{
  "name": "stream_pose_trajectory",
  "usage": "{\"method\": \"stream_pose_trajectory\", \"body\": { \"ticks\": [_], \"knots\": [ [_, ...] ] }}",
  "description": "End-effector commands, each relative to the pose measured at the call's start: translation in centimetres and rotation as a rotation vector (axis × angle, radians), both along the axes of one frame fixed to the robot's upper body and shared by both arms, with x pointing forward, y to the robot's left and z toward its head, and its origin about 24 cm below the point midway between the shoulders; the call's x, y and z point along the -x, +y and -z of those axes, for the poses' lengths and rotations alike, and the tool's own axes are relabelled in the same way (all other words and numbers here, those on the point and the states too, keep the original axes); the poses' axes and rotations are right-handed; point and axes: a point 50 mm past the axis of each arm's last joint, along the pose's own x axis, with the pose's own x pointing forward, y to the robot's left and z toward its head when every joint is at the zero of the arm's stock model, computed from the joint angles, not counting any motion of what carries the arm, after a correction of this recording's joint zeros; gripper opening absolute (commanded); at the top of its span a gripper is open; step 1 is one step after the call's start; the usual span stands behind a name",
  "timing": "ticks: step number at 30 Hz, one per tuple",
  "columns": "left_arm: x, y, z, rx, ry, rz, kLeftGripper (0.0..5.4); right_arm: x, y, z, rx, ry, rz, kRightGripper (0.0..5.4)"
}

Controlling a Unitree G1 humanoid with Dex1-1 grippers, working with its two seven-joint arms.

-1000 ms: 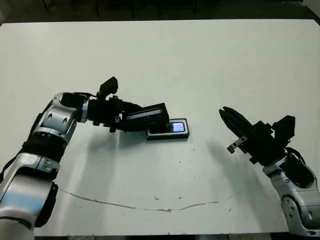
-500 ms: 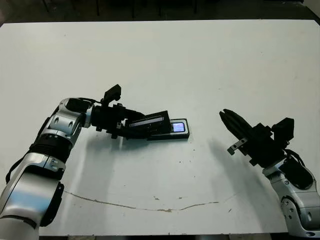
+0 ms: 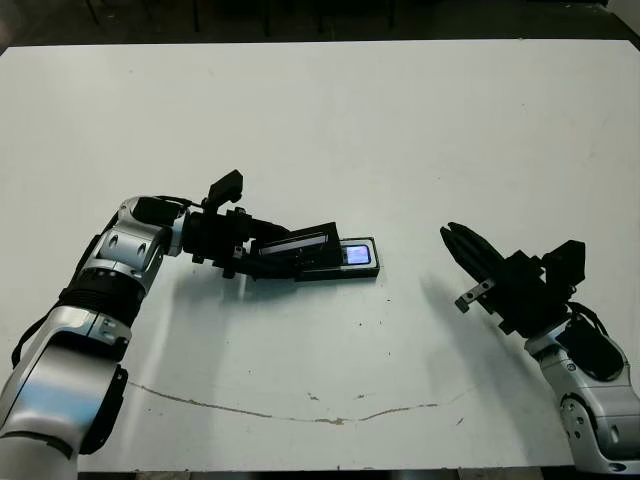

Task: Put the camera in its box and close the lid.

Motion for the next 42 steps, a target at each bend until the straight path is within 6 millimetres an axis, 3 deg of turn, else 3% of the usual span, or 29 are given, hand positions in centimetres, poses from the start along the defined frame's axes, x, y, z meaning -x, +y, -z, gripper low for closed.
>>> {"method": "stream_pose_trajectory", "body": {
  "ticks": [1, 6, 25, 42],
  "knots": [
    [1.6, 0.1, 3.9, -0.089, 0.094, -0.027, 2.75, 0.3, 0.0, 0.4, -0.007, 0.028, -0.003, 0.00],
    [2.3, -0.5, 5.1, -0.112, 0.129, -0.030, 2.75, 0.4, 0.1, 0.2, -0.033, 0.029, -0.013, 0.00],
    [3.0, -0.9, 6.1, -0.146, 0.077, -0.022, 2.75, 0.5, -0.1, 0.4, -0.012, 0.033, -0.005, 0.00],
    [4.0, -1.8, 7.8, -0.071, 0.100, -0.002, 2.75, 0.8, -0.2, 0.4, -0.003, 0.061, 0.016, 0.00]
  ]
}}
